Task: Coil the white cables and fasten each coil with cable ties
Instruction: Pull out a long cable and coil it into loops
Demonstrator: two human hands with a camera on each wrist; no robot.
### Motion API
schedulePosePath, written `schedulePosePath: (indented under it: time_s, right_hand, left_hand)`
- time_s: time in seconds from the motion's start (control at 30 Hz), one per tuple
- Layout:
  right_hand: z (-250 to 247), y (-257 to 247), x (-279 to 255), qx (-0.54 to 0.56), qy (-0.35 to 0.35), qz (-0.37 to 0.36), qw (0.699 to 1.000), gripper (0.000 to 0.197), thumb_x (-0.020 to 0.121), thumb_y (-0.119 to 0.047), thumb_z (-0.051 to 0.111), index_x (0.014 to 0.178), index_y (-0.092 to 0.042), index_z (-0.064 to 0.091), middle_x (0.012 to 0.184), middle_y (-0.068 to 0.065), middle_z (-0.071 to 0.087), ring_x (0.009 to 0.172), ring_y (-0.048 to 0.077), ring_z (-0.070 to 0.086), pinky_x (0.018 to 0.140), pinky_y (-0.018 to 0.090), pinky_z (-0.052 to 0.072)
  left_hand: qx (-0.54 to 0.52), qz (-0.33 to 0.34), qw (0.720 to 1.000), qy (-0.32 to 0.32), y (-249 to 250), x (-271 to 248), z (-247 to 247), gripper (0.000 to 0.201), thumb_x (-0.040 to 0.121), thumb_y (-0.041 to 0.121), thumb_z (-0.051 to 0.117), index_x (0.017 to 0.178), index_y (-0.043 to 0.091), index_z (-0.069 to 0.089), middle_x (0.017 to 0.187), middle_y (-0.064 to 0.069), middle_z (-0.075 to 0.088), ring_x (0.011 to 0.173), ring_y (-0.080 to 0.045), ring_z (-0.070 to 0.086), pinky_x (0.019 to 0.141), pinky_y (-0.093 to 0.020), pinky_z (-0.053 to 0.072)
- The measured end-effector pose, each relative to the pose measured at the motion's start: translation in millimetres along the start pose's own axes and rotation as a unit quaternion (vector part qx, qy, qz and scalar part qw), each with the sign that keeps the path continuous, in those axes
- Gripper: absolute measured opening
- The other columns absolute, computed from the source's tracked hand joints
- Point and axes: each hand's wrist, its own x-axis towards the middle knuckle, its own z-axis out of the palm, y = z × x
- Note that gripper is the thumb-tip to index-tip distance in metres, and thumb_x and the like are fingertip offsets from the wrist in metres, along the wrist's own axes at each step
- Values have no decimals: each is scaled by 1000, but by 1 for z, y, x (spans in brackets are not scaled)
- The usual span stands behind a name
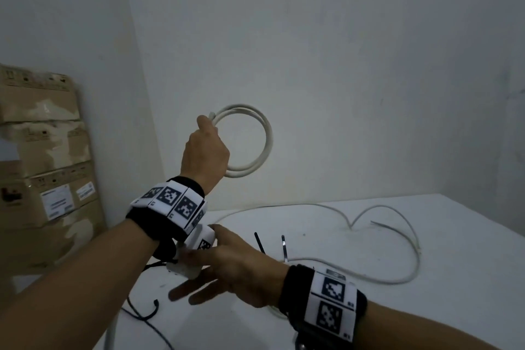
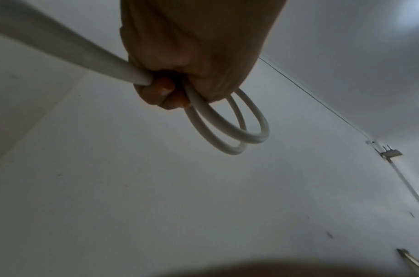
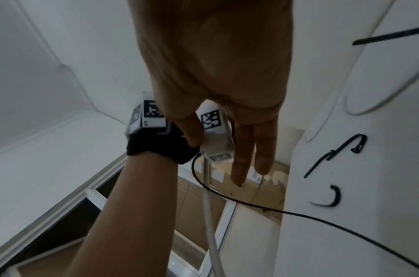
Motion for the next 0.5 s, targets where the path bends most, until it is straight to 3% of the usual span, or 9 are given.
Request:
schedulePosePath:
  time_s: [0.1, 0.17, 0.23, 0.3, 0.33, 0.4, 0.5]
  right_hand:
    - [1, 2, -6, 55, -40, 11, 998, 22, 89, -42, 61, 109, -37, 54, 115, 8, 58, 99, 36, 60, 87, 48, 49]
    - [-1, 9, -7, 26, -54, 28, 998, 43, 85, -59, 53, 122, -39, 44, 128, 10, 51, 113, 34, 56, 95, 50, 44]
    - [-4, 15, -5, -22, -57, 29, 998, 79, 72, -71, 54, 137, -34, 30, 136, 6, 47, 125, 29, 49, 102, 48, 41]
    - [-5, 22, -1, -40, -78, 49, 995, 97, 64, -65, 66, 143, -29, 23, 134, 5, 47, 128, 28, 46, 106, 47, 37]
    - [-5, 25, 2, -41, -89, 70, 993, 92, 71, -55, 71, 145, -27, 22, 136, 7, 46, 129, 28, 46, 108, 48, 35]
    - [1, 28, 4, -45, -130, 122, 983, 75, 89, -31, 63, 148, -24, 18, 144, 8, 44, 128, 24, 45, 112, 47, 31]
    - [13, 36, 10, -48, -141, 159, 976, 72, 91, -21, 61, 148, -26, 17, 130, -1, 56, 122, 18, 48, 112, 42, 32]
  left_hand:
    - [-16, -36, 999, -8, -5, 2, -4, 20, 102, 14, 32, 115, 0, 39, 91, -15, 52, 74, -30, 50, 62, -36, 38]
    - [-32, -54, 998, -21, -8, 2, -6, 21, 102, 14, 32, 115, 0, 39, 98, -19, 55, 76, -29, 50, 62, -36, 38]
    - [-49, -71, 996, -30, -10, 2, -7, 23, 102, 16, 32, 116, -1, 39, 101, -19, 55, 77, -27, 50, 61, -34, 38]
    - [-67, -91, 993, -30, -11, 3, -7, 24, 102, 16, 32, 117, -2, 39, 101, -17, 53, 76, -24, 49, 55, -29, 36]
    - [-80, -105, 991, -28, -11, 3, -7, 24, 102, 15, 32, 118, -1, 40, 103, -16, 53, 76, -23, 50, 51, -27, 35]
    - [-127, -142, 982, -15, -10, 7, -6, 25, 101, 14, 33, 120, 0, 40, 113, -16, 54, 80, -25, 54, 49, -26, 39]
    - [-209, -201, 957, 11, -10, 10, -4, 26, 100, 14, 32, 122, 2, 41, 124, -17, 53, 75, -25, 58, 43, -30, 42]
